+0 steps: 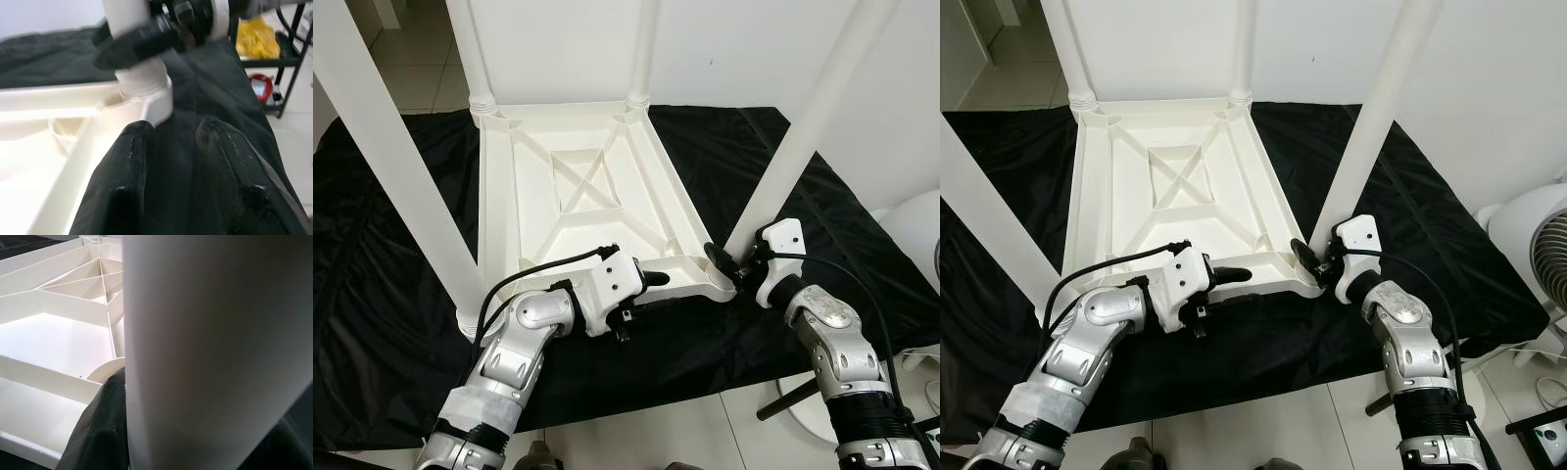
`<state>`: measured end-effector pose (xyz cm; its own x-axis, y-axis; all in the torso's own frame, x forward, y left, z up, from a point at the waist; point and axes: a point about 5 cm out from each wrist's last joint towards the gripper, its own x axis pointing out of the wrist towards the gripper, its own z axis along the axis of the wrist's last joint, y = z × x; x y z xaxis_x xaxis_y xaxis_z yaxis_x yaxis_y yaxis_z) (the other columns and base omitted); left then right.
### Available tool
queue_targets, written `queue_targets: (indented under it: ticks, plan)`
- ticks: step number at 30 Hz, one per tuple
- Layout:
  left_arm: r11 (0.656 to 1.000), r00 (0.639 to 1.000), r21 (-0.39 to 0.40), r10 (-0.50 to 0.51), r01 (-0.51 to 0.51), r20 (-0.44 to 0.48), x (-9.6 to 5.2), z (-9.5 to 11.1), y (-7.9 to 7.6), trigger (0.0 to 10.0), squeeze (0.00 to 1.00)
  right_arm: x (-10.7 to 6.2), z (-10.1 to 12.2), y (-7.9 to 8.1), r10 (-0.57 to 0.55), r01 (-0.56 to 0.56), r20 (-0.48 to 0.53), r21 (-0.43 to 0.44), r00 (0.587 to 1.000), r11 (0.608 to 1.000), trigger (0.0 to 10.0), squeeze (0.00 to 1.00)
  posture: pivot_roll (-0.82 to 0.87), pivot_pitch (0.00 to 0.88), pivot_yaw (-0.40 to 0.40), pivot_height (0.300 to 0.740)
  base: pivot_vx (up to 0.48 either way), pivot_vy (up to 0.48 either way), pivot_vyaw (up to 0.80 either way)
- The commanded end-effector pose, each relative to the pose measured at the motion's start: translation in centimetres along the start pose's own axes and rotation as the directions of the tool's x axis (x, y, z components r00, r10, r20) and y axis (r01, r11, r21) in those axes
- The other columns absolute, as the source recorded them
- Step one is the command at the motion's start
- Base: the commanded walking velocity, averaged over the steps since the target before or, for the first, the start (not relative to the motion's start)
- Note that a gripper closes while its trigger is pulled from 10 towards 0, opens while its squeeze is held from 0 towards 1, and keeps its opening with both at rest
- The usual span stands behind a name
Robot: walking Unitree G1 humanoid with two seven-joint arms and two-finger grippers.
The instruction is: Building children table
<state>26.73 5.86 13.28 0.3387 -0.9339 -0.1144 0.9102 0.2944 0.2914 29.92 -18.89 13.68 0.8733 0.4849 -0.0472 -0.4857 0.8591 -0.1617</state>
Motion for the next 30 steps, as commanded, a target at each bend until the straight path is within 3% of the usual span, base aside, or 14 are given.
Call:
queue_targets:
  ticks: [1,5,6,10,12,19,21,22,23,25,27,30]
  plan:
    - [0.994,0.994,0.009,0.105,-0.105,-0.012,0.1,0.1,0.4,10.0,0.0,-0.1,-1.4,0.7,0.045,-0.044,-0.054,0.014,0.998,0.999,0.0,0.0,0.05,0.002,-0.047,0.74,0.0,0.0,0.0]
    - [0.995,0.995,-0.003,0.103,-0.103,-0.021,0.2,0.1,0.2,10.0,0.0,-0.2,-1.7,0.9,0.036,-0.034,-0.062,0.029,0.997,0.999,0.0,0.0,0.04,0.005,-0.044,0.74,0.0,0.0,0.0]
    - [0.995,0.994,-0.007,0.103,-0.104,-0.025,0.3,0.0,0.2,10.0,0.0,-0.1,-1.9,1.1,0.015,-0.012,-0.066,0.039,0.998,0.999,10.0,0.0,0.04,0.006,-0.044,0.74,0.0,0.0,0.0]
    - [0.994,0.993,-0.018,0.111,-0.112,-0.033,0.5,0.0,0.2,10.0,0.0,0.1,-1.9,1.3,-0.06,0.064,-0.06,0.071,0.996,0.995,10.0,0.0,0.03,0.009,-0.043,0.74,0.0,0.0,0.0]
    - [0.992,0.991,-0.016,0.126,-0.127,-0.042,0.6,-0.1,0.3,10.0,0.0,0.2,-1.9,1.5,-0.139,0.144,-0.046,0.124,0.989,0.982,10.0,0.0,0.03,0.01,-0.043,0.74,0.0,0.0,0.0]
    - [0.985,0.985,-0.025,0.167,-0.168,-0.051,0.9,-0.1,0.4,10.0,0.0,0.2,-2.1,2.5,-0.27,0.271,-0.031,0.184,0.962,0.945,10.0,0.0,0.02,0.011,-0.044,0.74,0.0,0.0,0.0]
    - [0.981,0.981,-0.038,0.186,-0.188,-0.059,1.1,-0.1,0.3,10.0,0.0,0.1,-2.2,2.8,-0.405,0.404,-0.043,0.212,0.913,0.89,10.0,0.0,0.02,0.01,-0.047,0.74,0.0,0.0,0.0]
    - [0.981,0.981,-0.038,0.186,-0.188,-0.059,1.1,-0.1,0.3,10.0,0.0,0.1,-2.2,2.8,-0.405,0.404,-0.043,0.212,0.913,0.89,10.0,0.0,0.02,0.01,-0.047,0.74,0.0,0.0,0.0]
    - [0.979,0.978,-0.034,0.198,-0.201,-0.06,1.1,-0.1,0.3,10.0,0.0,0.0,-2.2,3.3,-0.444,0.443,-0.048,0.233,0.895,0.866,10.0,0.0,0.02,0.009,-0.048,0.74,0.0,0.0,0.0]
    - [0.979,0.978,-0.034,0.198,-0.201,-0.06,1.1,-0.1,0.3,10.0,0.0,0.0,-2.2,3.3,-0.444,0.443,-0.048,0.233,0.895,0.866,10.0,0.0,0.02,0.009,-0.048,0.74,0.0,0.0,0.0]
    - [0.979,0.978,-0.026,0.2,-0.202,-0.061,1.2,-0.1,0.1,10.0,0.0,0.2,-2.1,4.6,-0.515,0.51,-0.053,0.262,0.856,0.82,10.0,0.0,0.02,0.008,-0.051,0.74,0.0,0.0,0.0]
    - [0.979,0.978,-0.025,0.2,-0.201,-0.061,1.2,-0.2,0.1,10.0,0.0,0.2,-1.9,5.2,-0.546,0.539,-0.05,0.264,0.836,0.8,10.0,0.0,0.02,0.003,-0.057,0.74,0.0,0.0,0.0]
